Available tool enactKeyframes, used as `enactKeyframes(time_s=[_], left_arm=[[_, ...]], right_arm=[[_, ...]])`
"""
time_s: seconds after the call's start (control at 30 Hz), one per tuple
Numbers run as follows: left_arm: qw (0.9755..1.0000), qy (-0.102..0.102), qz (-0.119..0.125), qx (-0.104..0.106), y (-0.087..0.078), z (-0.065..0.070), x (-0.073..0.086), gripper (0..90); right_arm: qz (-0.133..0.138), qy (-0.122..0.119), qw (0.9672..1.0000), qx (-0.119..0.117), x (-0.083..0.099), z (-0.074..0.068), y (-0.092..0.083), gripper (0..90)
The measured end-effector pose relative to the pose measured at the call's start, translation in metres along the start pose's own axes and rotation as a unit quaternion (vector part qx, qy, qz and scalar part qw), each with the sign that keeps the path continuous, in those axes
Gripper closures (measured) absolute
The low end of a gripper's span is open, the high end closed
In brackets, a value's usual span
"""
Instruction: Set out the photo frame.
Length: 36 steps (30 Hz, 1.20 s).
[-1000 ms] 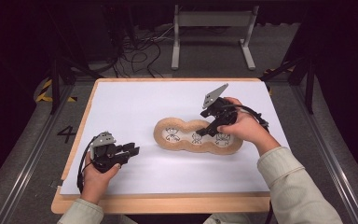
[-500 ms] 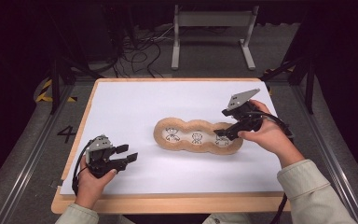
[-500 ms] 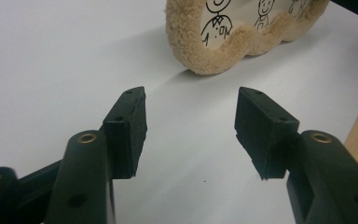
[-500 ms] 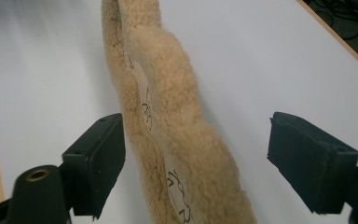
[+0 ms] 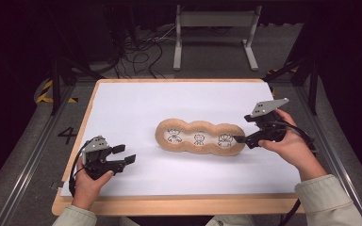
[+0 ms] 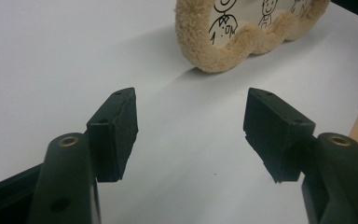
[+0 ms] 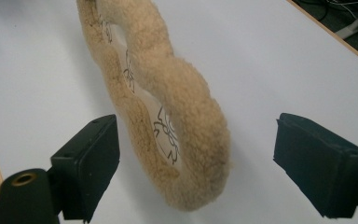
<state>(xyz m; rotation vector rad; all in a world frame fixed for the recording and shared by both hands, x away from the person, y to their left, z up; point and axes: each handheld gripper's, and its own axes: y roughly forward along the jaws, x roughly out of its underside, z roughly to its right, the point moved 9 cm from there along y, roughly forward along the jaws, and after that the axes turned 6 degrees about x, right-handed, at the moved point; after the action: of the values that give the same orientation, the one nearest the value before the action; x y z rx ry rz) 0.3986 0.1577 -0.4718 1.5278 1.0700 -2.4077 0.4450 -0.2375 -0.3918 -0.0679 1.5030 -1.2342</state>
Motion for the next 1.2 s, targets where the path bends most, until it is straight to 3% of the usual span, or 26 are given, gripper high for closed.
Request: enactKeyframes(time_s=[0.2,0.4,0.53,0.57,0.63,0.93,1.0,1.13,1.2], left_arm=[[1.0,0.005,0.004,-0.004,0.001,-0.002,0.001,32.7],[1.0,-0.004,0.004,-0.002,0.001,-0.004,0.004,32.7],[0.9999,-0.004,0.008,-0.014,0.001,-0.011,0.005,32.7],[0.9998,-0.013,0.007,-0.012,0.001,-0.011,0.006,32.7],[0.9998,-0.012,0.004,-0.017,0.001,-0.013,0.008,32.6],[0.9995,-0.018,0.005,-0.026,0.001,-0.018,0.011,31.8],[0.9994,-0.019,0.004,-0.029,0.001,-0.02,0.012,31.8],[0.9992,-0.022,0.004,-0.033,0.002,-0.022,0.014,31.8],[0.9991,-0.018,-0.003,-0.037,0.004,-0.024,0.016,31.8]], right_arm=[[0.019,0.038,0.9991,0.003,0.018,0.003,-0.006,13.6],[0.027,0.056,0.998,0.005,0.035,0.001,-0.002,13.6],[0.029,0.066,0.9974,0.005,0.05,-0.002,0.0,13.6],[0.039,0.082,0.9958,0.01,0.058,-0.001,0.0,13.6],[0.044,0.092,0.9947,0.011,0.064,-0.001,0.002,13.6],[0.041,0.107,0.9934,0.011,0.087,-0.005,0.014,10.8],[0.04,0.107,0.9932,0.02,0.092,-0.005,0.017,10.4],[0.055,0.111,0.9917,0.035,0.099,-0.007,0.024,10.5],[0.063,0.124,0.9898,0.031,0.104,-0.007,0.029,10.6]])
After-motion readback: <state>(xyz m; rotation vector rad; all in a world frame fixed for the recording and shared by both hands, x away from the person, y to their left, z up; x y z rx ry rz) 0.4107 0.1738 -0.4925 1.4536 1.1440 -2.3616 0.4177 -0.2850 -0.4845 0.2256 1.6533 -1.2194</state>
